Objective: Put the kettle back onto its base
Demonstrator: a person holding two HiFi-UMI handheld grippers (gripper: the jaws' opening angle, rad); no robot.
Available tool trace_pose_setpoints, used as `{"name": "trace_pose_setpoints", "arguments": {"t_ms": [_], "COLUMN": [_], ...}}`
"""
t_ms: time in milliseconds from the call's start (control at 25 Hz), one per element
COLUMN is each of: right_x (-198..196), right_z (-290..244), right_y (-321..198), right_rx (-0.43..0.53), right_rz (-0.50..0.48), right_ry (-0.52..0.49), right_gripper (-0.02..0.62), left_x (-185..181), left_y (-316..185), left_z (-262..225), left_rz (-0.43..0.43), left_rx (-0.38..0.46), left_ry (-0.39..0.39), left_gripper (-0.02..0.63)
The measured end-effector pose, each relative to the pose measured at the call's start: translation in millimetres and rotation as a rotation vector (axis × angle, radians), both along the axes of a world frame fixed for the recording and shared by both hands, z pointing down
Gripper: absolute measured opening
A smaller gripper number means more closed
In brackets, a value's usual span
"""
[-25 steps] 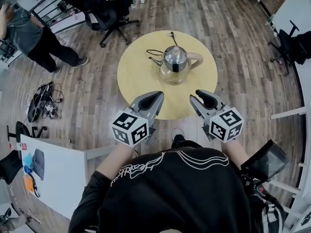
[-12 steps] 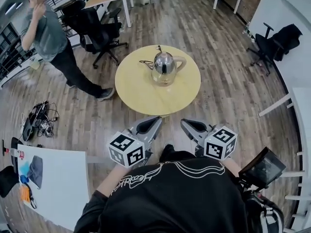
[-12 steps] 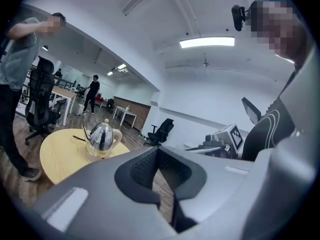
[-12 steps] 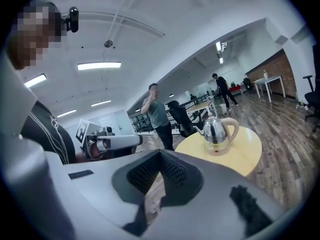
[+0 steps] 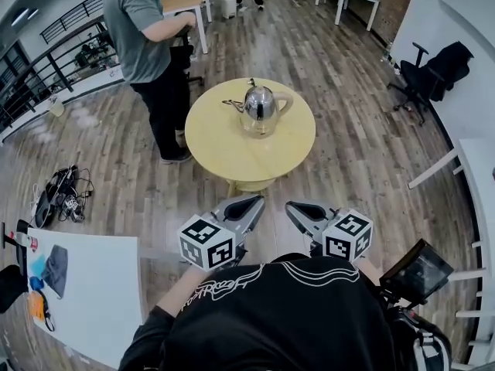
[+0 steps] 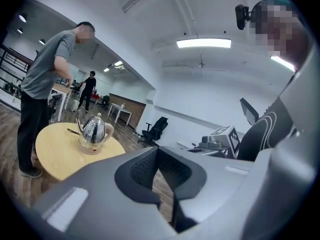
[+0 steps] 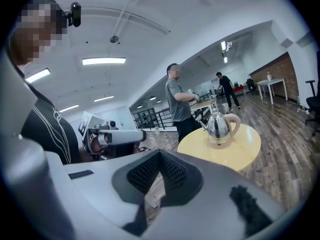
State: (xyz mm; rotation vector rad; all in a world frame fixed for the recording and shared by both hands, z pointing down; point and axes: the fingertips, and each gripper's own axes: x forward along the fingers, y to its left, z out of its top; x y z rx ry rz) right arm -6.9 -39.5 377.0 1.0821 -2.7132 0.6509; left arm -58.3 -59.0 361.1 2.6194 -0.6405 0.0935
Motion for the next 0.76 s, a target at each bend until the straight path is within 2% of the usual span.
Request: {"name": "trace_pose_setpoints", "arguments": {"t_ms": [160, 360, 760], "right_x": [5, 3, 4], "right_z": [0, 4, 3], "right_y": [7, 22, 40], "right_rx": [-0.048, -0.043, -0.075], "right_rz": [0.029, 0.042, 0.051], "right_ry": [-0.094, -0.072, -0.117], "right_gripper": [0.006, 0.006, 0.006], "left_x": [2, -1, 3], "left_y": [7, 24, 42], "left_z": [0, 0, 0], "left_rz": [0.015, 0.029, 0.077], "left_rx": [-0.024, -0.039, -0.075], "left_ry": [0.017, 0.035, 0.061], "left_gripper": [0.006, 0.006, 0.006]}}
